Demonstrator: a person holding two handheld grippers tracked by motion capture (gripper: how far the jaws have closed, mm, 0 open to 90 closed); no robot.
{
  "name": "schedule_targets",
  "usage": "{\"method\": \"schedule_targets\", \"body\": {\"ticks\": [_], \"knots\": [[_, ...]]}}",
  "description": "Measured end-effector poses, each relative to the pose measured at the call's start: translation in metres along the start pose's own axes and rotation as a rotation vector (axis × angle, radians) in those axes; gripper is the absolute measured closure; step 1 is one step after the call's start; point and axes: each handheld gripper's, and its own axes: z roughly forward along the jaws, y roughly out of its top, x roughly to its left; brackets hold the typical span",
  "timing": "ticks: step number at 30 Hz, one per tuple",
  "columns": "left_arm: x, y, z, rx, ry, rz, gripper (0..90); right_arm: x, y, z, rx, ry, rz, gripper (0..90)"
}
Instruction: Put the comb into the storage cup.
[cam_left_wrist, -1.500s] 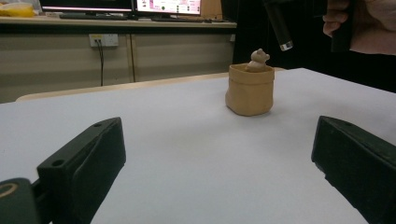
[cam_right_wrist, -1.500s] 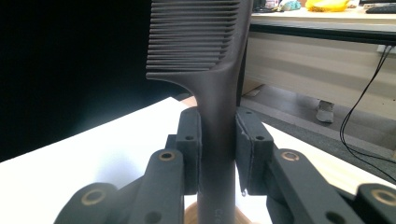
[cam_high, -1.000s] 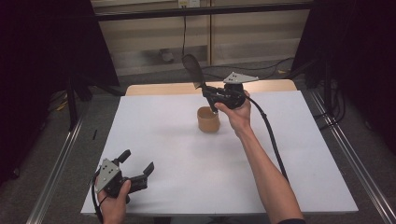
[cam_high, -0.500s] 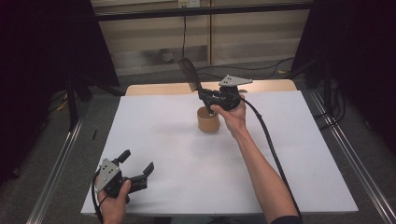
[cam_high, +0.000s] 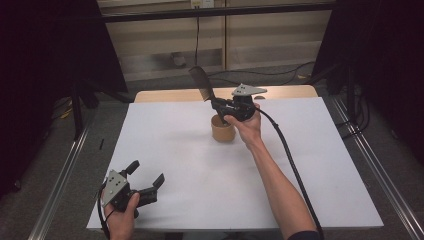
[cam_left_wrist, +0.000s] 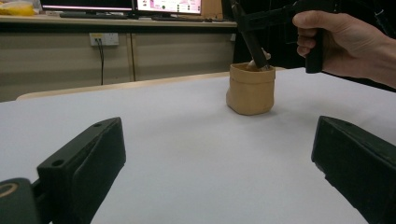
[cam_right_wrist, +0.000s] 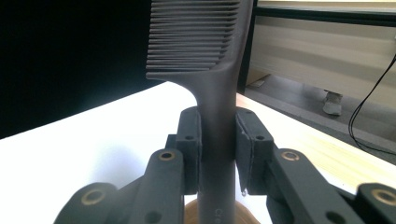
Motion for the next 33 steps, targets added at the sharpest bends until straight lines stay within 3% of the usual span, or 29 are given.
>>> {"method": "schedule_targets", "body": {"ticks": [14, 33], "knots": [[0.000, 0.000, 0.000, -0.007, 0.000, -0.011, 3.0, 0.002, -0.013, 0.008, 0.025, 0.000, -0.013, 73.2], [0.000, 0.000, 0.000, -0.001, 0.000, -0.007, 3.0, 0.002, -0.030, 0.001, 0.042, -0.018, 0.010, 73.1]]}}
